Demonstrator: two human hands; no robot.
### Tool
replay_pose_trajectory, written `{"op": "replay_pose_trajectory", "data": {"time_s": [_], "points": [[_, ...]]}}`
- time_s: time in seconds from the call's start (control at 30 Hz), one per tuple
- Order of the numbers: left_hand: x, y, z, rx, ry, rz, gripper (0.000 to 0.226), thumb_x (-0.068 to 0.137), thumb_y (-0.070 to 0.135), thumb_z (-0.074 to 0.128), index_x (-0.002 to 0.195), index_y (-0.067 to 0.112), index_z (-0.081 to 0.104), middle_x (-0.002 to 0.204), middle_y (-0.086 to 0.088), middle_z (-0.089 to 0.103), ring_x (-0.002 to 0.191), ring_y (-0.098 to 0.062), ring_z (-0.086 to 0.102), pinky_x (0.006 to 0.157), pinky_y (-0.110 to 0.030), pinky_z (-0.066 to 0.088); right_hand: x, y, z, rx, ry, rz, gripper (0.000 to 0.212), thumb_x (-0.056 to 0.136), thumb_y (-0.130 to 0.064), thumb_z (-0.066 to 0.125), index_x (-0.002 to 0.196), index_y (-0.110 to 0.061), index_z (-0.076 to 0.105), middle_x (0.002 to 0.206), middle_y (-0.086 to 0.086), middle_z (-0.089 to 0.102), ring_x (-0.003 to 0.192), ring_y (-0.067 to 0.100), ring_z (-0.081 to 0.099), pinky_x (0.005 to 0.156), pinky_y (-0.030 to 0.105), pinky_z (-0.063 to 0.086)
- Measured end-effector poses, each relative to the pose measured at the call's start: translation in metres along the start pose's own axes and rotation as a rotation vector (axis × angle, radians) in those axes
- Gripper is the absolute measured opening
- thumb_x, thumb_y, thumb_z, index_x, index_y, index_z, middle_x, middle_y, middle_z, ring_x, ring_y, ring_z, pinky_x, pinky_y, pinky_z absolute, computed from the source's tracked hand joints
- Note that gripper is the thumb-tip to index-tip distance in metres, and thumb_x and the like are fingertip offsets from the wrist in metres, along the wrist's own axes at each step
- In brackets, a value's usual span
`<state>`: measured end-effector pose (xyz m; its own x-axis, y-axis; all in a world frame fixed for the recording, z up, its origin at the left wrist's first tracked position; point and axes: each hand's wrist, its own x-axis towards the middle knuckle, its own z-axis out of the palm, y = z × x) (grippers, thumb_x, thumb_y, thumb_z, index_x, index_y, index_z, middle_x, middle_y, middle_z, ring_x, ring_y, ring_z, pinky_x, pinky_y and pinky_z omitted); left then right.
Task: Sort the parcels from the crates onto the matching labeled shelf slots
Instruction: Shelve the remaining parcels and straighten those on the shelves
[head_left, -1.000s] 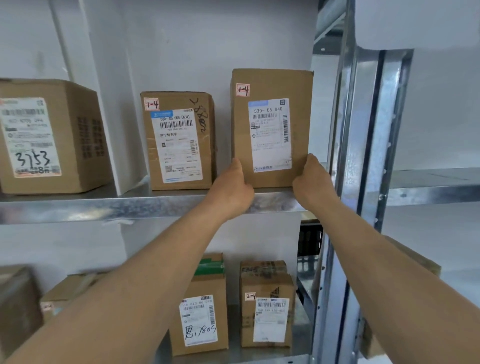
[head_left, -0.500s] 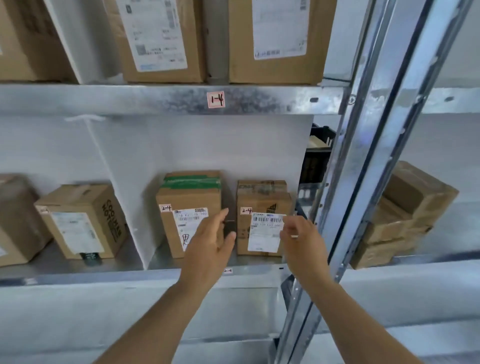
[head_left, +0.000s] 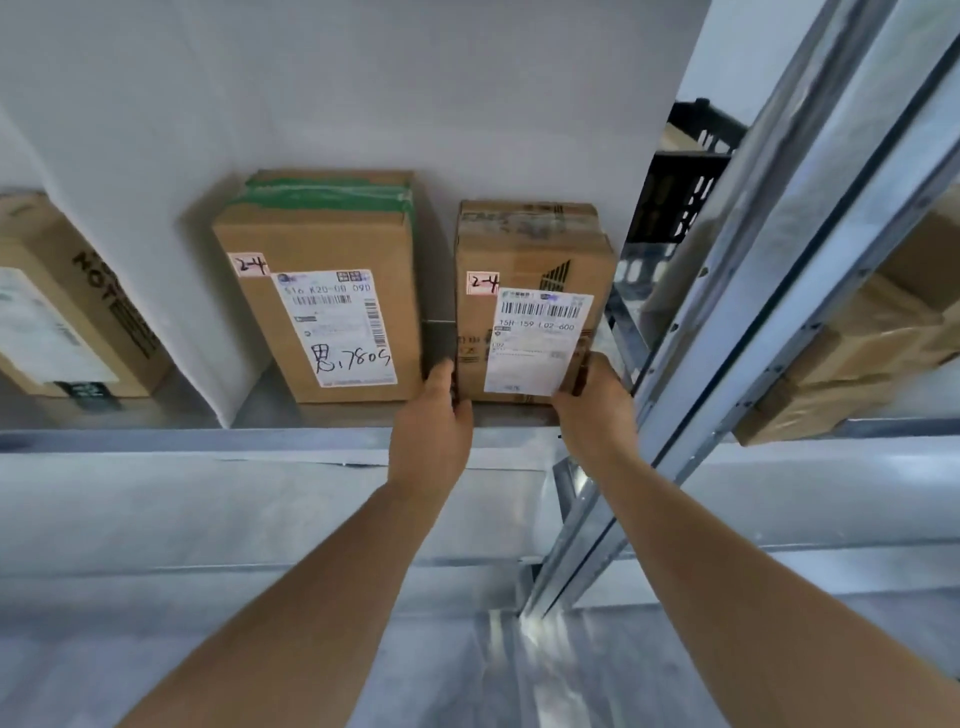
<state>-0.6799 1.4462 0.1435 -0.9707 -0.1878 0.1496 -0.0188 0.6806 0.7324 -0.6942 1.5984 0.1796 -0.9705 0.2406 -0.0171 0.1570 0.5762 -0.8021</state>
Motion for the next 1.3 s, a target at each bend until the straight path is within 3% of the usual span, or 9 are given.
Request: {"op": "replay_pose_trajectory", "data": {"time_s": [0.13,0.37,0.53,0.63,0.73,0.83,1.03,1.13,1.3], "points": [[0.006,0.004,0.008,0.042,0.118,-0.009,0.032,0.093,0.014,0.055,0.124,0.012,0.050,0.112,-0.012,0.067,0.097,-0.032,0.064,0.084,-0.046,0.054,0.005,0.006,0.007,-0.023,0.022,-0.013,0.032,0.093,-0.004,0.043,0.123,-0.016,0.048,0.115,0.004,0.061,0.084,0.019,0.049,0.063,0.028,0.040],[0.010,0.004,0.013,0.062,0.120,-0.012,0.030,0.093,0.014,0.056,0.123,0.014,0.050,0.117,-0.009,0.064,0.100,-0.028,0.063,0.088,-0.042,0.053,0.009,0.009,0.009,-0.039,0.029,-0.007,0.029,0.092,-0.001,0.040,0.119,-0.012,0.047,0.115,0.008,0.060,0.087,0.022,0.051,0.069,0.033,0.045],[-0.016,0.000,0.000,-0.047,0.077,0.007,0.042,0.091,0.012,0.058,0.130,0.017,0.046,0.127,-0.004,0.057,0.108,-0.022,0.059,0.093,-0.035,0.051,-0.021,0.007,0.009,-0.095,0.059,0.014,0.055,0.090,-0.001,0.050,0.141,-0.014,0.033,0.140,0.008,0.040,0.123,0.026,0.046,0.095,0.036,0.044],[-0.043,-0.015,-0.025,-0.044,0.141,-0.001,0.037,0.089,0.013,0.062,0.125,0.015,0.051,0.123,-0.002,0.056,0.109,-0.019,0.056,0.085,-0.023,0.044,-0.059,0.004,0.015,-0.137,0.116,-0.090,0.044,0.091,-0.011,0.057,0.132,-0.015,0.044,0.135,0.004,0.042,0.118,0.020,0.047,0.089,0.028,0.041],[-0.046,-0.033,-0.058,-0.094,0.267,-0.032,0.040,0.088,0.007,0.063,0.125,0.013,0.050,0.125,-0.005,0.052,0.110,-0.021,0.055,0.089,-0.027,0.046,-0.080,-0.011,0.036,-0.143,0.039,-0.214,0.025,0.093,-0.016,0.056,0.118,-0.014,0.055,0.122,0.002,0.052,0.106,0.018,0.053,0.081,0.024,0.041],[-0.031,-0.052,-0.085,-0.153,0.326,-0.027,0.053,0.087,0.004,0.062,0.135,0.014,0.040,0.135,-0.006,0.045,0.118,-0.021,0.051,0.097,-0.034,0.046,-0.078,-0.038,0.061,-0.138,-0.046,-0.253,0.034,0.095,-0.017,0.052,0.129,-0.014,0.048,0.131,0.002,0.049,0.113,0.018,0.051,0.085,0.022,0.040],[-0.006,-0.083,-0.100,-0.070,0.186,-0.065,0.070,0.092,0.001,0.050,0.151,0.016,0.015,0.151,-0.007,0.030,0.131,-0.023,0.042,0.100,-0.025,0.031,-0.062,-0.067,0.098,-0.149,-0.094,-0.145,0.058,0.097,-0.012,0.048,0.149,-0.013,0.022,0.147,0.007,0.038,0.131,0.026,0.042,0.102,0.032,0.039],[0.006,-0.102,-0.099,-0.121,0.085,-0.046,0.069,0.088,-0.001,0.043,0.149,0.023,0.019,0.143,-0.002,0.045,0.127,-0.021,0.048,0.108,-0.043,0.039,-0.054,-0.069,0.110,-0.172,-0.076,-0.150,0.052,0.095,-0.005,0.045,0.145,-0.009,0.029,0.140,0.010,0.045,0.124,0.027,0.048,0.099,0.033,0.042],[0.016,-0.118,-0.097,-0.144,0.031,-0.035,0.070,0.085,0.001,0.036,0.147,0.027,0.020,0.139,-0.002,0.048,0.124,-0.021,0.050,0.106,-0.045,0.041,-0.052,-0.067,0.124,-0.180,-0.033,-0.151,0.051,0.092,0.000,0.042,0.142,-0.006,0.035,0.138,0.012,0.047,0.123,0.026,0.048,0.100,0.033,0.042]]}}
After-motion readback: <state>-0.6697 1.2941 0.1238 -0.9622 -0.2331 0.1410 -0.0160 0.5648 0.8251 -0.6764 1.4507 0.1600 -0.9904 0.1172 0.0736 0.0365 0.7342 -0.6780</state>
